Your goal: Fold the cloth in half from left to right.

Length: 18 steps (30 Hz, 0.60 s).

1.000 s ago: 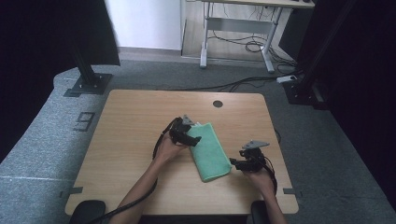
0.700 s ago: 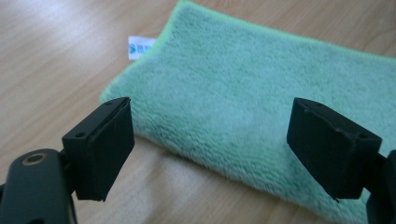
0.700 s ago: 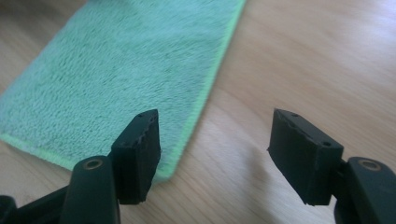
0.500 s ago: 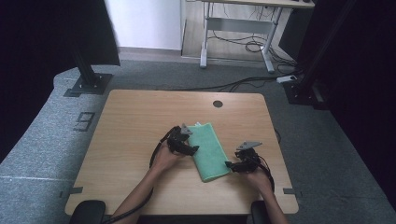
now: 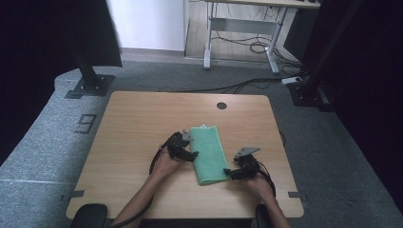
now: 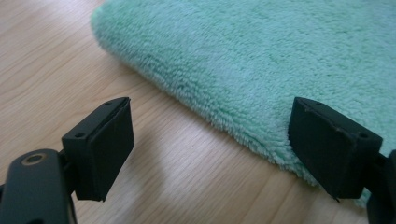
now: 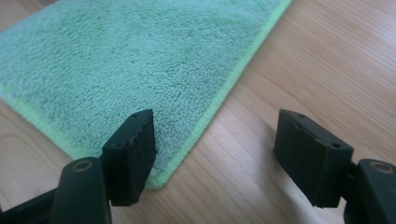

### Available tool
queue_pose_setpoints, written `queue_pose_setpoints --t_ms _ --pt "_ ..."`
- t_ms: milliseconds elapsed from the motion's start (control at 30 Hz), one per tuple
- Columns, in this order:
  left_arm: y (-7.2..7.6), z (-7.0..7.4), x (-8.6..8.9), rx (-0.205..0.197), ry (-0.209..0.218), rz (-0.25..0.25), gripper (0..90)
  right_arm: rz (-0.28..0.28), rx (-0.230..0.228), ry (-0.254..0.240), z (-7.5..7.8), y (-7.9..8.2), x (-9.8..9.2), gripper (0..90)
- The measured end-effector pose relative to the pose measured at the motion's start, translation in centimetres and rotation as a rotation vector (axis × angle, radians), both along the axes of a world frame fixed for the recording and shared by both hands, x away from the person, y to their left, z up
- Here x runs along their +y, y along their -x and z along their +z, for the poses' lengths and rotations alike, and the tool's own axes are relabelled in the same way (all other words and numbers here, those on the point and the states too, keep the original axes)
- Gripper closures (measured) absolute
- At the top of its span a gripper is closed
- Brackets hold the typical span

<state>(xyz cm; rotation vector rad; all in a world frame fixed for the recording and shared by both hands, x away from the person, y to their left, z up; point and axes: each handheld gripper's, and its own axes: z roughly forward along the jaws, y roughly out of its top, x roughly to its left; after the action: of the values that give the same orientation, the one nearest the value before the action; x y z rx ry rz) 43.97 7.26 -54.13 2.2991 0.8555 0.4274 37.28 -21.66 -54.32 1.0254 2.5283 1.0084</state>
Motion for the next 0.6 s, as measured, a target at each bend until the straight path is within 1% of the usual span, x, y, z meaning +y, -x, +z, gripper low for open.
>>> queue_pose_setpoints --t_ms 167,400,600 --pt "-0.2 -0.1 1.2 0.010 0.018 0.026 14.5 0.035 -0.010 0.000 -0.1 0.3 1.5 26.7" --pt "-0.3 -0.1 2.7 0.013 0.020 0.055 14.5 0.066 -0.017 -0.004 -0.2 0.7 3.8 24.6" --pt "-0.4 -0.2 4.3 0.019 0.028 0.080 14.4 0.090 -0.021 -0.003 -0.2 0.7 5.6 23.4"
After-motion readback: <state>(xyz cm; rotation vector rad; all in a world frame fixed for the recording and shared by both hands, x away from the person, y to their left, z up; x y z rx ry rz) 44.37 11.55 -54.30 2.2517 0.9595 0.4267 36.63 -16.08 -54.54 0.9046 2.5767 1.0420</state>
